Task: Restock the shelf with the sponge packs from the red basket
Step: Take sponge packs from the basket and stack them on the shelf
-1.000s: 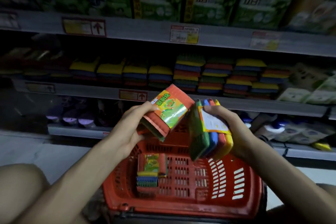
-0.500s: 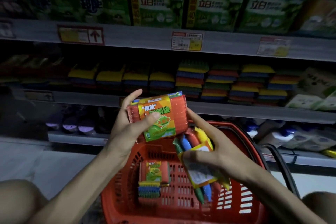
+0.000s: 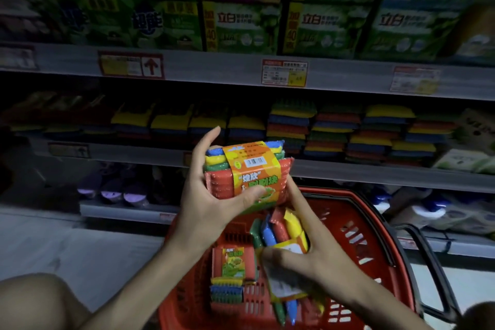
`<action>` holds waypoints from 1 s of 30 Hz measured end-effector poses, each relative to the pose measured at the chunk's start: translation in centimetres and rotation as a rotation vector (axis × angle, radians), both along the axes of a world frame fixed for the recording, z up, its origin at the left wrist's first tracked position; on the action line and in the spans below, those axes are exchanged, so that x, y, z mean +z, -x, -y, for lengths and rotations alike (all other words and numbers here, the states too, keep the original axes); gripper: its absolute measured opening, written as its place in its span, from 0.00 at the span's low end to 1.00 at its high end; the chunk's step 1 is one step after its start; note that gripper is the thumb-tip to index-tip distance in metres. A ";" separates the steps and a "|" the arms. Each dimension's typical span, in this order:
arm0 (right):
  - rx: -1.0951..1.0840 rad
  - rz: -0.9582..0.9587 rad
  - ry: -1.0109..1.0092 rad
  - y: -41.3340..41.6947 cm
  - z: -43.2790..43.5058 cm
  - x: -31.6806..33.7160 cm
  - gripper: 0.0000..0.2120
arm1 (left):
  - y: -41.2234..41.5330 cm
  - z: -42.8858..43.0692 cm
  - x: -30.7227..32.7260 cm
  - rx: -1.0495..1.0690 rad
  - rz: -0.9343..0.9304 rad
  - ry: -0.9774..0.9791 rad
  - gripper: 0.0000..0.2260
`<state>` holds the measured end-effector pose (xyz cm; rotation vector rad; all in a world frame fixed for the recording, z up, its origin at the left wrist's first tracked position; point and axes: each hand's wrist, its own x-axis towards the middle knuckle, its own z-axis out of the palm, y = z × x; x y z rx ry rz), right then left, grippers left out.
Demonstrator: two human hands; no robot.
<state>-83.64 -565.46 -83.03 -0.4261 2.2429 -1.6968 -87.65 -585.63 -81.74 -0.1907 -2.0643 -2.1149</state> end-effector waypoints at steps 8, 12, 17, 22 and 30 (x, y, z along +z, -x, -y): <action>0.045 -0.006 0.170 0.2 -1.6 2.9 0.50 | 0.2 1.5 0.6 -0.041 -0.012 -0.053 0.47; 0.110 -0.024 0.078 0.5 -1.1 2.6 0.48 | -0.4 2.1 1.1 -0.089 -0.056 -0.022 0.46; 0.131 0.128 0.146 2.3 -4.1 -2.6 0.42 | -0.8 2.0 0.5 -0.138 0.022 0.021 0.47; 0.150 0.296 0.368 1.1 -1.9 1.5 0.39 | 0.2 4.1 -0.3 -0.266 0.300 0.087 0.50; -0.056 0.349 0.364 1.4 -1.4 0.9 0.29 | 0.8 5.9 -0.2 0.028 0.392 -0.090 0.40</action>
